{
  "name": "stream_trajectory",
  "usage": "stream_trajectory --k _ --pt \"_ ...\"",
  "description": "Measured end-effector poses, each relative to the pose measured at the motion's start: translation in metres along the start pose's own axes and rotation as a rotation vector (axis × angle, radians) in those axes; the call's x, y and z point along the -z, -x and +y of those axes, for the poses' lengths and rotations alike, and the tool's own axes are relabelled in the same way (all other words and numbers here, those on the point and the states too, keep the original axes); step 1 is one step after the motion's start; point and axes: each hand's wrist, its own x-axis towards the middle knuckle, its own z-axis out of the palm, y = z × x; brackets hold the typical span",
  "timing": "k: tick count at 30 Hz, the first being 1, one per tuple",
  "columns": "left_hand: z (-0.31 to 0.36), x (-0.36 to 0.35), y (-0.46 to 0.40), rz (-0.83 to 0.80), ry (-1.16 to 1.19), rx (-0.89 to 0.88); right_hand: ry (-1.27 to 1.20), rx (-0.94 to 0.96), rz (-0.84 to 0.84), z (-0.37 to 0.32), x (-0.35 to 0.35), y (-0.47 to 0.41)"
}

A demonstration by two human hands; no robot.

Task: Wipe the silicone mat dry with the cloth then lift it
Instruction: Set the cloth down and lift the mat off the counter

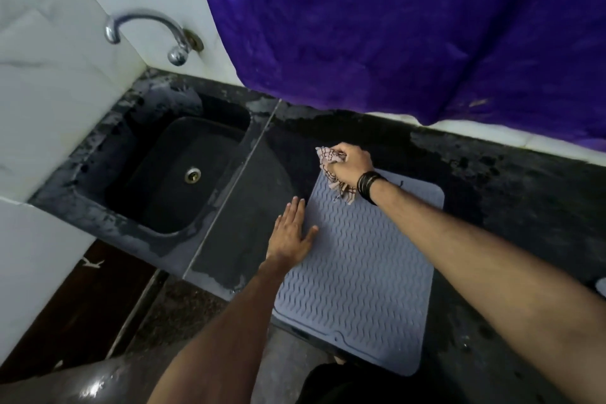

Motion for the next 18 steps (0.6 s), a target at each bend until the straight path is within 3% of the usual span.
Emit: stream_trajectory --k 3,7,13,14,18 --pt "-0.007 0.018 -0.023 -0.021 0.003 0.03 0.029 -0.032 0.001 -0.019 -0.007 -0.041" --pt "-0.013 0.032 -0.049 -0.023 0.021 0.025 0.279 0.122 0.02 -0.034 -0.025 -0.088" --pt "-0.014 0.035 -0.073 0.083 0.147 0.032 0.583 0.257 0.225 -0.053 -0.06 -0.133" --pt "-0.014 0.035 -0.075 0.101 0.159 0.039 0.646 0.269 0.197 -0.054 -0.068 -0.137" --pt "-0.013 0.031 -0.076 0.182 0.16 0.055 0.772 0.256 -0.193 -0.039 -0.1 -0.133"
